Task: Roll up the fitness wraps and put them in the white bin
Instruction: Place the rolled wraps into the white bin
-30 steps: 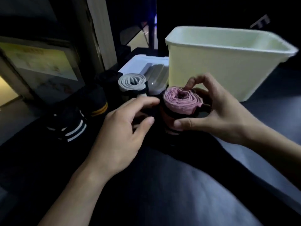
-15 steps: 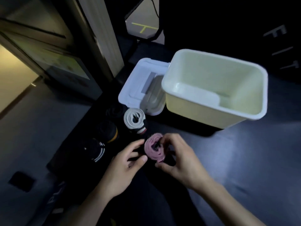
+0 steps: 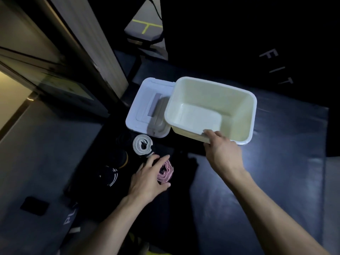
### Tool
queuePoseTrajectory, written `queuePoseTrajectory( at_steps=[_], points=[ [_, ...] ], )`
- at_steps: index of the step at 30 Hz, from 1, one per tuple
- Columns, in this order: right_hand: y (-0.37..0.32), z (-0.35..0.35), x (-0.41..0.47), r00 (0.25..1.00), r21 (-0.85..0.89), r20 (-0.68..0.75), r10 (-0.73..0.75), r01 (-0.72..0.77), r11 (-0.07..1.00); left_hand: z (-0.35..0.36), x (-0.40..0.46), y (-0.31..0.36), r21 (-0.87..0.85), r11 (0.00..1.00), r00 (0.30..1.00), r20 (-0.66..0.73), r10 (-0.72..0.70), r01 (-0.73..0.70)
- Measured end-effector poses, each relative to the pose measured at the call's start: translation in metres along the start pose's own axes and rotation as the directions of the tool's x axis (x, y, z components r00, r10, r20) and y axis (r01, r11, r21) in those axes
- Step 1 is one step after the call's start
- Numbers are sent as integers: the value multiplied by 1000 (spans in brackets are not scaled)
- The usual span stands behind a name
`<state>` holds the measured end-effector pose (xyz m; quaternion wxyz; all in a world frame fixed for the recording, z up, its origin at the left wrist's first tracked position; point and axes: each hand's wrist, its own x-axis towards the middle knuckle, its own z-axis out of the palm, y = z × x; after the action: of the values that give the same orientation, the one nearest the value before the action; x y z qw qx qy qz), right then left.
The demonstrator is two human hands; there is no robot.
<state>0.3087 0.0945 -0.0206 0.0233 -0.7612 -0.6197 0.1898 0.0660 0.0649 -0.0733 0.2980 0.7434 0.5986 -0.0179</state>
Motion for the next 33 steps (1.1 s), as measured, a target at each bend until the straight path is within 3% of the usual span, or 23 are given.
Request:
queuePoseTrajectory(
  at_steps=[4, 12, 21, 24, 25, 26, 28, 29, 33],
  points=[
    [4, -5, -7, 997, -169, 63, -47, 57, 984, -3, -7, 0, -49, 999, 999, -32, 10, -12],
    [10, -10, -107, 925, -82, 357, -130, 169, 982, -78, -90, -6, -265, 951, 980, -156, 122, -161],
    [-10, 13, -200, 838, -36, 540, -76, 113, 993, -134, -113, 26, -243, 934, 963, -124, 239, -263],
    [-16, 1, -199, 894, 158, 446, -32, -44, 986, -121, -101, 39, -176, 942, 958, -74, 276, -285],
    [-21, -4, -196, 921, 326, 390, 5, -144, 934, -115, -97, 42, -159, 940, 953, -64, 296, -303],
    [-27, -9, -192, 936, 535, 349, 51, -244, 809, -108, -94, 44, -152, 935, 947, -52, 317, -321],
    [-39, -14, -179, 925, 798, 361, 122, -374, 473, -95, -88, 49, -160, 923, 936, -37, 349, -350],
    [-43, -12, -171, 916, 829, 375, 140, -399, 392, -89, -86, 50, -160, 918, 932, -41, 361, -363],
    [-48, 6, -147, 893, 854, 431, 128, -450, 262, -74, -79, 45, -153, 918, 930, -95, 354, -365]
  ],
)
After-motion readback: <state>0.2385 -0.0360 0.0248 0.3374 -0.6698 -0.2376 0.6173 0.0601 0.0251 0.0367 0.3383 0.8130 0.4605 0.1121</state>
